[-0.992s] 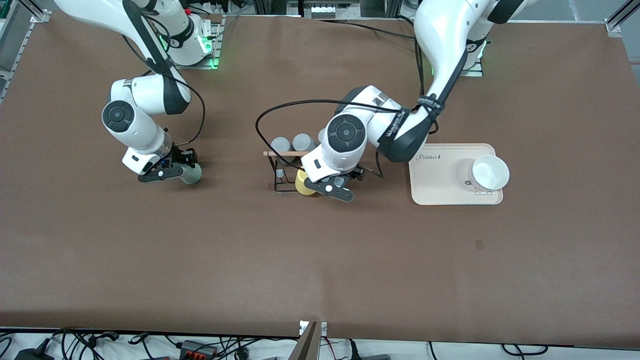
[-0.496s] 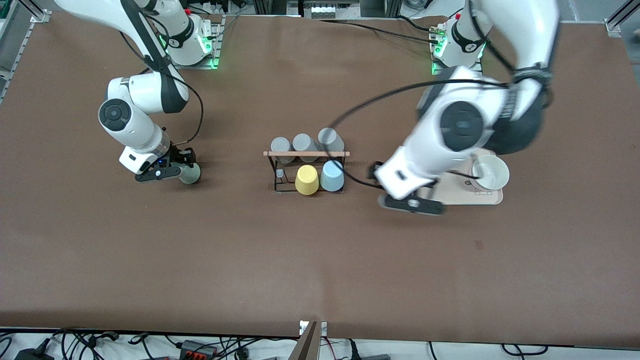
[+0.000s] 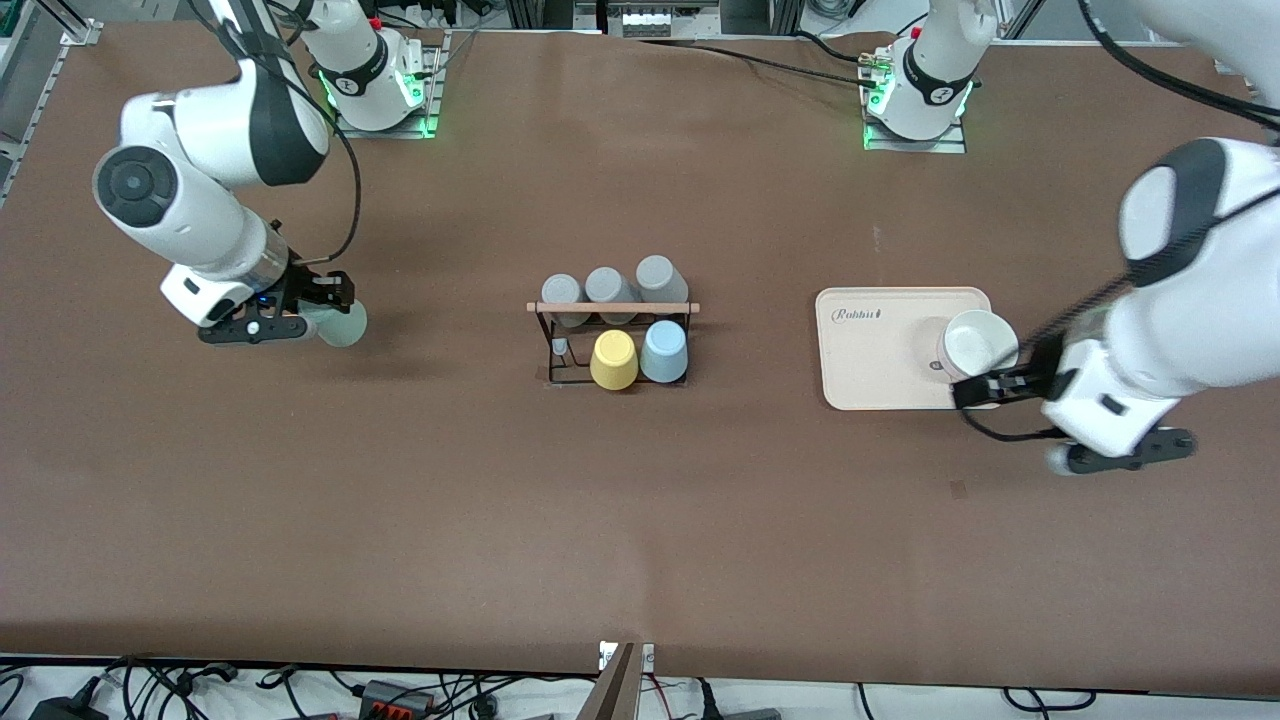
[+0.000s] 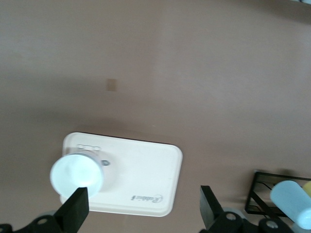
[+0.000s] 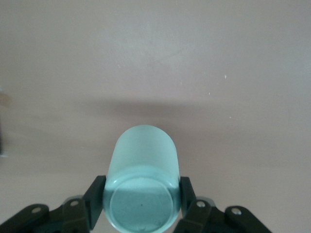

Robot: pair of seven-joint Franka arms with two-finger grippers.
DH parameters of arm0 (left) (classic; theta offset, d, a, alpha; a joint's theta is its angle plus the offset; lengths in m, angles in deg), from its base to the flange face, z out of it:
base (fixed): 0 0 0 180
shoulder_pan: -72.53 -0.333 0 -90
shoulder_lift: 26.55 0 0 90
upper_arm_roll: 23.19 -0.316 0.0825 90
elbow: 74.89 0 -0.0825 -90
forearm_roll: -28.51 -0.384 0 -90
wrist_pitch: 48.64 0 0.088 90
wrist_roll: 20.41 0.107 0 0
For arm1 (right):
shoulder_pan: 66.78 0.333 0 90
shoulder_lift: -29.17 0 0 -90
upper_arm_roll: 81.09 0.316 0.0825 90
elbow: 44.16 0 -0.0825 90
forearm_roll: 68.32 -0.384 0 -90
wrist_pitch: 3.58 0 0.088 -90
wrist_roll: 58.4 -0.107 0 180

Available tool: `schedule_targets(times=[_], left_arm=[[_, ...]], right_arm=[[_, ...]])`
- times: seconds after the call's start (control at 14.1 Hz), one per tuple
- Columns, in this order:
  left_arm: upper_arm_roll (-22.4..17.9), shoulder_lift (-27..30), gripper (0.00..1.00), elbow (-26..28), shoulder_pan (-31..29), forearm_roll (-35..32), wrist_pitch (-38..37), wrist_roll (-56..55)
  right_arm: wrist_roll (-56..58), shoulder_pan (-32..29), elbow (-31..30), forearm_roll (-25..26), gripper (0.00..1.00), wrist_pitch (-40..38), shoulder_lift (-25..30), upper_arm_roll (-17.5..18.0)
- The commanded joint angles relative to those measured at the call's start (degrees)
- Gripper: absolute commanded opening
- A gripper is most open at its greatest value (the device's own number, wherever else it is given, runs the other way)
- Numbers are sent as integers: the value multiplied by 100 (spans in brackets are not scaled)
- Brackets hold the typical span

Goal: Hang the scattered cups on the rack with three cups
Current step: 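Open the left gripper and withdraw it while the right gripper lifts the mint cup, then carry the mint cup with the right gripper to the rack peg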

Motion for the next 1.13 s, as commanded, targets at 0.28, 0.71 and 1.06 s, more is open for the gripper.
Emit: schedule_targets(times=[0.28, 0.71, 1.06], left_arm=[[-163, 955, 100, 806, -197, -452, 278, 1252], [-164, 2038, 100, 1932, -654, -59, 498, 1326], [-269, 2162, 100, 2091, -462, -119, 534, 1334]], right_arm=[[-2009, 886, 1525, -372, 20, -666, -543, -13], [-3706, 1659, 2678, -767, 20, -729, -1361, -22], [-4464, 2134, 2784, -741, 20, -413, -1800, -4]])
